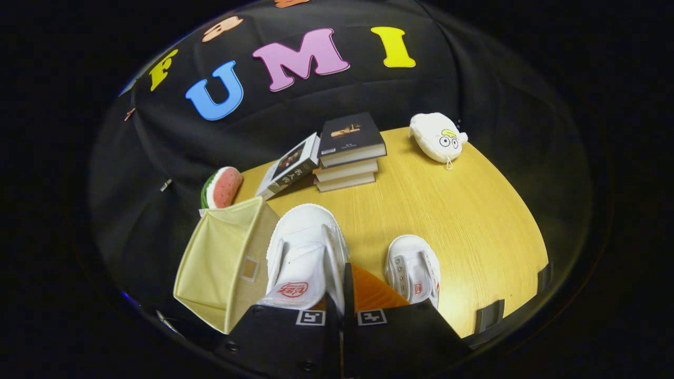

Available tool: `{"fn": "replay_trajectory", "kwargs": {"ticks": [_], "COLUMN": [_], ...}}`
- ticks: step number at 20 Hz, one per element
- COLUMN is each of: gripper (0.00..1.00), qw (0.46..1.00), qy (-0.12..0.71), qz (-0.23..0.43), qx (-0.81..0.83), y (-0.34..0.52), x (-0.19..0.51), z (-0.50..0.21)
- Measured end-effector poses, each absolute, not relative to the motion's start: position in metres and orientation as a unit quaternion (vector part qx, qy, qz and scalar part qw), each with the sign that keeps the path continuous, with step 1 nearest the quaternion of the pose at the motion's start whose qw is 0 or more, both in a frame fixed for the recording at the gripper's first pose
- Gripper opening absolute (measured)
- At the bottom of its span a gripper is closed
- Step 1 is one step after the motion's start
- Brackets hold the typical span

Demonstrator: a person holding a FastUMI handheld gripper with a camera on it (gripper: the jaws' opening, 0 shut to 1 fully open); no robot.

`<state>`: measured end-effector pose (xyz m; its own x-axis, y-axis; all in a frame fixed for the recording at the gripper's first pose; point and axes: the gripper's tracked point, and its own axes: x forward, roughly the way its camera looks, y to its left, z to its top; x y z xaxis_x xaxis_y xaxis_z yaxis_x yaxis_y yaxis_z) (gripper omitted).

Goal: Open the storage box then place both shoes into the box .Put the left shoe in first, then the right shoe, with the right side of both shoes facing outward in a uniform manner.

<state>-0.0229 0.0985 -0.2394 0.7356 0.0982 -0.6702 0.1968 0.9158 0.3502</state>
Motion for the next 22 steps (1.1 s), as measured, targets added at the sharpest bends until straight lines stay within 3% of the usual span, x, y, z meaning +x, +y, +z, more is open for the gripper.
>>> {"fn": "replay_trajectory", "kwargs": {"ticks": [6, 12, 17, 22], "gripper": [0.07, 0.07, 0.07, 0.07], "qw": [0.902, 0.877, 0.853, 0.814], "qy": [0.360, 0.403, 0.460, 0.514], "qz": [0.033, 0.062, 0.057, 0.004], "qx": [0.238, 0.253, 0.239, 0.272], "y": [0.160, 0.234, 0.277, 0.305], "x": [-0.002, 0.016, 0.024, 0.035], "z": [-0.183, -0.188, -0.219, -0.263]}}
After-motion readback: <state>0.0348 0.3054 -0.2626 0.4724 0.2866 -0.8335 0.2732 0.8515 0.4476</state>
